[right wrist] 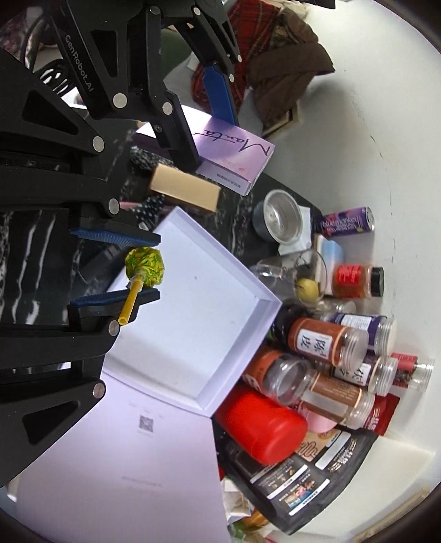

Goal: Organize rigid objects
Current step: 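Lift and carry the card box and lollipop over the open white box with both grippers, then lower both items into the white box and open both grippers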

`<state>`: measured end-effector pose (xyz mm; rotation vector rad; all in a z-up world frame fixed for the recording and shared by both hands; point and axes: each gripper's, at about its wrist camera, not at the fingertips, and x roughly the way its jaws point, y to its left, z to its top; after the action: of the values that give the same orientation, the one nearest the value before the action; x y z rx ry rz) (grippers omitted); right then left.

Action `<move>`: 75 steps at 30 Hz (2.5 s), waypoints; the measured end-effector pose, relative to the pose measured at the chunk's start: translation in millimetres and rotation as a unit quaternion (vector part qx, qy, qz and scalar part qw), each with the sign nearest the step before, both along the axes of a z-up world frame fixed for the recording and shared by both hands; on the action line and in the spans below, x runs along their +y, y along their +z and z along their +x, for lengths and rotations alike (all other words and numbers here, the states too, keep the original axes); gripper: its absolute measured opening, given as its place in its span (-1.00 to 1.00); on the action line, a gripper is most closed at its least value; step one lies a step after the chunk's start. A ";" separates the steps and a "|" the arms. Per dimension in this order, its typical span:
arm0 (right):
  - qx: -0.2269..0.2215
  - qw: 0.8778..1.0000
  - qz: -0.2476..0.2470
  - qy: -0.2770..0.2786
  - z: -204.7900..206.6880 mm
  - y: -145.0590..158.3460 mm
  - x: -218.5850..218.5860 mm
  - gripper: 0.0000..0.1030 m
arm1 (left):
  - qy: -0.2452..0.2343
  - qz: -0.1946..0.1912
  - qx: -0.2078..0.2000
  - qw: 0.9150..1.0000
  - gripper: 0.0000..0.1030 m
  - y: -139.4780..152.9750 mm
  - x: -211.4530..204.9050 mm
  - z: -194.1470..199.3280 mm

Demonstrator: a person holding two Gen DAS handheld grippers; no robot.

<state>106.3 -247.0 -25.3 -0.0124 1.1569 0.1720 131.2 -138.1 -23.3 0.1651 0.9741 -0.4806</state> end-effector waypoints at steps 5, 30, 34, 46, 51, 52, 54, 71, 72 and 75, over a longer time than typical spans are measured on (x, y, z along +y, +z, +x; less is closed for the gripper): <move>-0.004 1.000 -0.005 -0.014 18.4 1.8 -16.8 -0.52 | -0.017 0.001 -0.006 1.000 -0.04 -0.3 -17.6 20.4; 0.033 0.991 -0.033 -0.122 92.7 -61.9 -91.3 -0.52 | -0.077 0.032 0.035 0.996 -0.04 -74.2 -101.1 112.9; 0.045 0.989 -0.040 -0.134 99.0 -76.5 -96.9 -0.52 | -0.084 0.041 0.048 0.995 -0.04 -91.9 -110.3 120.2; 0.082 0.984 -0.038 -0.156 107.6 -115.9 -106.2 -0.52 | -0.085 0.065 0.071 0.992 -0.04 -128.9 -125.5 134.7; 0.088 0.982 -0.042 -0.160 111.2 -125.6 -106.7 -0.51 | -0.078 0.071 0.081 0.991 -0.04 -137.5 -130.0 139.7; 0.090 0.982 -0.044 -0.162 111.1 -126.9 -107.1 -0.51 | -0.078 0.071 0.085 0.991 -0.03 -138.9 -130.9 140.1; 0.093 0.981 -0.043 -0.165 114.7 -128.8 -107.1 -0.49 | -0.079 0.076 0.094 0.990 -0.03 -141.7 -132.8 142.1; 0.078 0.979 -0.044 -0.183 100.4 -96.5 -113.2 -0.15 | -0.065 0.078 0.083 0.991 0.00 -107.9 -123.4 132.6; 0.076 0.979 -0.043 -0.184 98.5 -94.1 -114.0 -0.15 | -0.064 0.076 0.081 0.992 0.00 -104.0 -122.7 131.6; 0.069 0.979 -0.043 -0.186 93.0 -83.1 -114.7 -0.15 | -0.062 0.071 0.075 0.993 0.00 -92.3 -117.9 128.6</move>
<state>199.3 -361.7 -108.4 0.1403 1.2831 -0.2117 259.8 -256.1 -115.6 0.3233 1.1504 -0.5441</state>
